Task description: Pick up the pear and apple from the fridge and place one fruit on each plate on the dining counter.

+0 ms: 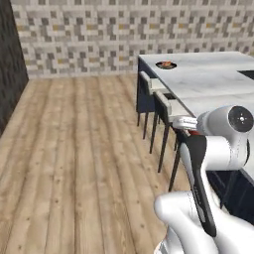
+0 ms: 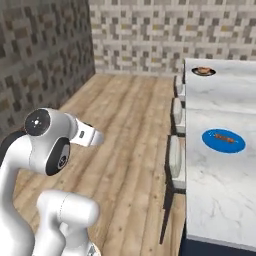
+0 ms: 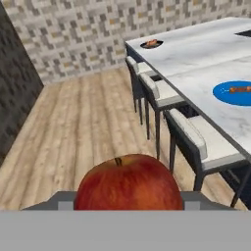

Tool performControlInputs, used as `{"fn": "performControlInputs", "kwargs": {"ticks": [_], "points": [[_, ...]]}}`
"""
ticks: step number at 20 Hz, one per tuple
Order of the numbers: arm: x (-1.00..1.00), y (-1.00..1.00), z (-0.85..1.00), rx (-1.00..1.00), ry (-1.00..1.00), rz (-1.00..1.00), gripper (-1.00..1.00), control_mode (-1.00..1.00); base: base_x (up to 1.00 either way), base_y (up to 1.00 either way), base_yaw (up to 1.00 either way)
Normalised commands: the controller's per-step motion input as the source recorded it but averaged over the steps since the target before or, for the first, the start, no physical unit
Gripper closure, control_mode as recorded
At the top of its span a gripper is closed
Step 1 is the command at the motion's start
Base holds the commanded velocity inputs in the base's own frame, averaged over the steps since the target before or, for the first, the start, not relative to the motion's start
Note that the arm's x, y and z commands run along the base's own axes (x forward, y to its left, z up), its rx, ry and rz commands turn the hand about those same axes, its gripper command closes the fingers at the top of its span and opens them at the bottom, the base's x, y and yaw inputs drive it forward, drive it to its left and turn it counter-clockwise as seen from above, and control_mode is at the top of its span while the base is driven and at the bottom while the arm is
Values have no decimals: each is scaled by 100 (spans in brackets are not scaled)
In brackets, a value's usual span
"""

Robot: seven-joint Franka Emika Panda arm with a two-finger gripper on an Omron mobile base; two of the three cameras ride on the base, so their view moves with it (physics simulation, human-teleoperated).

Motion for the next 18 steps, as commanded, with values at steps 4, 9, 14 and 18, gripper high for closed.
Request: {"fn": "performControlInputs", "kwargs": {"ticks": [4,9,14,18], "points": [[0,0,0,0,0,0,100,100,100,73,-46],[0,0,0,0,0,0,100,100,100,60,-45],[0,0,0,0,0,0,100,100,100,60,-41],[0,0,0,0,0,0,100,100,100,83,-39]]}}
